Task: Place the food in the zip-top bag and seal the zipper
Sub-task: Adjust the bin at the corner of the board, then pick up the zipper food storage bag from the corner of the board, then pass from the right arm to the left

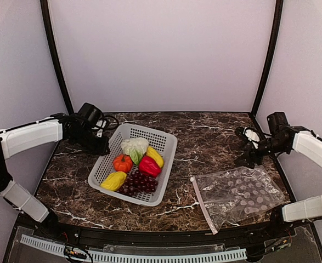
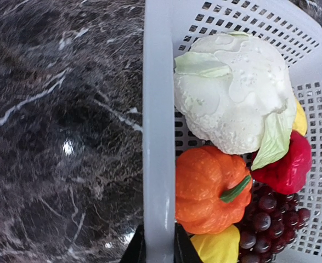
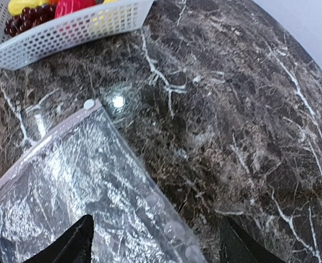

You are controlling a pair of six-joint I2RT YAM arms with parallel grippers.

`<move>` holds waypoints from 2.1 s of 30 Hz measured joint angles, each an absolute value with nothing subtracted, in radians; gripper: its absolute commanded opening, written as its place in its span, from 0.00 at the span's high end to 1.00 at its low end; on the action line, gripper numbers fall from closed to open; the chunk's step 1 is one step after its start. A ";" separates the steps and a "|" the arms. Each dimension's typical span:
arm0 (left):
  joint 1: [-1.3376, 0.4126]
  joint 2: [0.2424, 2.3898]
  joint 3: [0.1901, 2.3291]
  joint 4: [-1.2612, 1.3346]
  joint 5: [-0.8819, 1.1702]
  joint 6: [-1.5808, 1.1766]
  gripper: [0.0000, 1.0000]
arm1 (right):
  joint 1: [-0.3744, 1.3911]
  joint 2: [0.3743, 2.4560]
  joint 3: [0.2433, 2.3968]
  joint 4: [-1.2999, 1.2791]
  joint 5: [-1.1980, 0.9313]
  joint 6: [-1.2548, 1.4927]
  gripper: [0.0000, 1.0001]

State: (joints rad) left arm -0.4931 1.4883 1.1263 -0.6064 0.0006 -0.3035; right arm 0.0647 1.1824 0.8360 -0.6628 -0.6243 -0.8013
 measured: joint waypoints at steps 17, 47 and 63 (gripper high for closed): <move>-0.574 1.279 0.782 -0.340 -0.048 -0.764 0.48 | 0.552 1.047 0.749 -1.004 -0.526 -1.007 0.23; -0.587 1.235 0.985 -0.364 -0.145 -0.443 0.43 | 0.868 1.169 0.664 -0.807 -0.154 -0.830 1.00; -0.963 1.246 1.121 -0.101 0.115 0.262 0.42 | 0.655 1.142 1.127 -1.152 -0.577 -0.988 1.00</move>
State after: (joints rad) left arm -0.9627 1.2457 1.1206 -0.1009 0.1154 0.2623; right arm 0.6552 1.1419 1.1275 -1.1522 -0.5770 -0.9878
